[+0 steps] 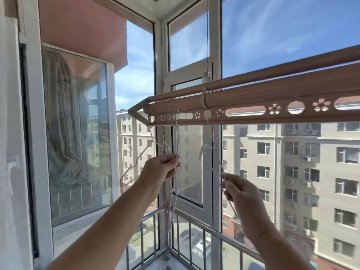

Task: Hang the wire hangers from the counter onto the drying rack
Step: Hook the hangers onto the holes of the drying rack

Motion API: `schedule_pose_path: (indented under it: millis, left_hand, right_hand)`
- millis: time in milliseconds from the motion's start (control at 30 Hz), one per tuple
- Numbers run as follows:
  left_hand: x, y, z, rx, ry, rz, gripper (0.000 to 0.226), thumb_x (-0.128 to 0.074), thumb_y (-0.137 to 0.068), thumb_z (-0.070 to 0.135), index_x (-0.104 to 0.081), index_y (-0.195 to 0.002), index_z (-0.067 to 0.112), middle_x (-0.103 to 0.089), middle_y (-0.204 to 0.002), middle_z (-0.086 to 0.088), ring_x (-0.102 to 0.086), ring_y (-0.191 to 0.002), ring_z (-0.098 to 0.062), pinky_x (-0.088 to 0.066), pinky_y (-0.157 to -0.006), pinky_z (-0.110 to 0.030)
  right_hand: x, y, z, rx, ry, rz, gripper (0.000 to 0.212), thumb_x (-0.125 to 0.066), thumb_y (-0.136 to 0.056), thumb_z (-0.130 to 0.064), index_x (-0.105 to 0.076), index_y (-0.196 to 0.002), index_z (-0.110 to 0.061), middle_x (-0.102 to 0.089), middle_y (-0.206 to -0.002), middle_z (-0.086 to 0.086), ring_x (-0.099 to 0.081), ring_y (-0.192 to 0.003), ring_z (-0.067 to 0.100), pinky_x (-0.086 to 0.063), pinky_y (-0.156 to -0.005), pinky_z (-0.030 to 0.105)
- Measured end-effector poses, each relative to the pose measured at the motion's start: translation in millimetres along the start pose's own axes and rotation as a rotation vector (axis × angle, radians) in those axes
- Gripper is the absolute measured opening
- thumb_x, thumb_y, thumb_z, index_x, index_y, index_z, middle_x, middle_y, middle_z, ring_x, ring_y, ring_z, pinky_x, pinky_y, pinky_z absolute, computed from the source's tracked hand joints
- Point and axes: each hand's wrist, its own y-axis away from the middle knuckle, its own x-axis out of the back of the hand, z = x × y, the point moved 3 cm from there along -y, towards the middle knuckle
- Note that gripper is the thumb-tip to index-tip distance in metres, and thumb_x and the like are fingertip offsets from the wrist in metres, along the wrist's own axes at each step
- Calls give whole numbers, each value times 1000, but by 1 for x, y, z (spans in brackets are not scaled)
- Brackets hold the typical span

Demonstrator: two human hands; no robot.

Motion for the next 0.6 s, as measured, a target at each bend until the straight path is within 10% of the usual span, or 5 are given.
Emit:
schedule_pose_path:
  millis: [600]
  left_hand:
    - [18, -59, -19, 87, 32, -211, 19, -62, -87, 8, -69, -104, 5, -68, -84, -4, -58, -76, -10, -48, -58, -14]
  right_hand:
    - [-45, -7, -5, 78, 47, 190, 25, -47, -91, 0, -66, -101, -14, -65, -79, 6, -54, -67, 11, -46, -66, 20]
